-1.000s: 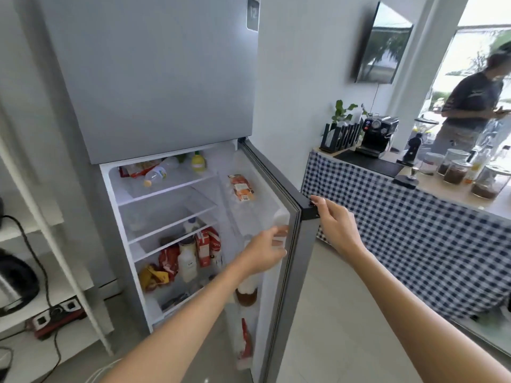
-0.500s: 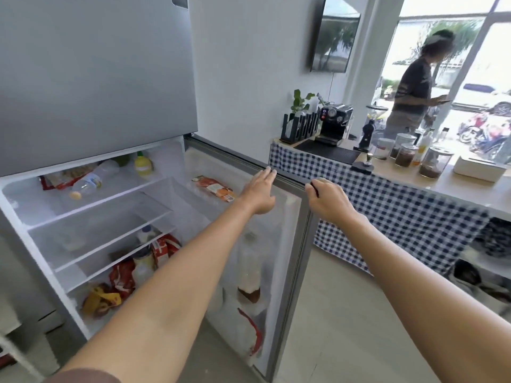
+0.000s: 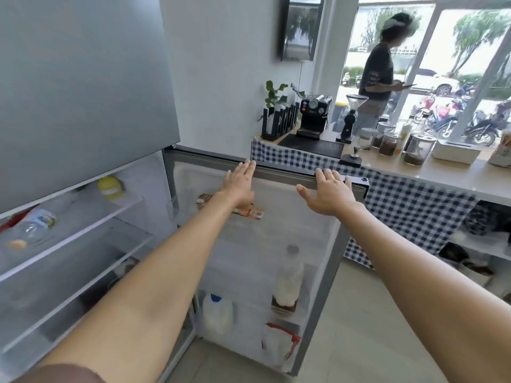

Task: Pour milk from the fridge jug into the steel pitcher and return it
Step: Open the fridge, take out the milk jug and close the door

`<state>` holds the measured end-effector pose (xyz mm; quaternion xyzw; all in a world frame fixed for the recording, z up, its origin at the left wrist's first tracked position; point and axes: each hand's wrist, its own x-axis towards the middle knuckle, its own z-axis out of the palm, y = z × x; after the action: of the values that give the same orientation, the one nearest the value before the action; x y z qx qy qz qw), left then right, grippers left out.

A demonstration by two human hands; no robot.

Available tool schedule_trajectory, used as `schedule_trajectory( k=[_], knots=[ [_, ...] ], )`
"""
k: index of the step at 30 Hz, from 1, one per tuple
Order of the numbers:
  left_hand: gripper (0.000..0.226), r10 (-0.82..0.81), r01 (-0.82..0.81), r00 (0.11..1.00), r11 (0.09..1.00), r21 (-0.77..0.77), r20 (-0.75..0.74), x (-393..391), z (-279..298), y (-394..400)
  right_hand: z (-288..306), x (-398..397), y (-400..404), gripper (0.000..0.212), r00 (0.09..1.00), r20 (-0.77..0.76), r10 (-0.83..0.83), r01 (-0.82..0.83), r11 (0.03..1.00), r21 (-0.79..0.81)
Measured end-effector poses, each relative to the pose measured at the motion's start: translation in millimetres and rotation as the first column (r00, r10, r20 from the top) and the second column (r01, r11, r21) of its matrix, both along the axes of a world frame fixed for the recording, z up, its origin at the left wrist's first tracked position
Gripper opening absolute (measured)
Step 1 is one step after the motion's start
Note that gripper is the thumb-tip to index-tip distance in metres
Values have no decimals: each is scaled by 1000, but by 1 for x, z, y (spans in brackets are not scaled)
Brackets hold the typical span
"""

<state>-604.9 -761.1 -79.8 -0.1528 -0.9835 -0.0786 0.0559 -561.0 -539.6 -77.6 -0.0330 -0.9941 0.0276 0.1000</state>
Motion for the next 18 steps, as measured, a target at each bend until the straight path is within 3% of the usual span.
schedule_trajectory(
  k=[7,18],
  knots=[
    [77,4,-5,1000,1000,-27,-11,-62,2,-61,-4,-34,-8,87,992,7,-126,126,992,-18],
    [79,-43,41,996,999,-30,-81,-81,-8,-68,0,-51,-15,85,974,59,-218,220,975,-27]
  ],
)
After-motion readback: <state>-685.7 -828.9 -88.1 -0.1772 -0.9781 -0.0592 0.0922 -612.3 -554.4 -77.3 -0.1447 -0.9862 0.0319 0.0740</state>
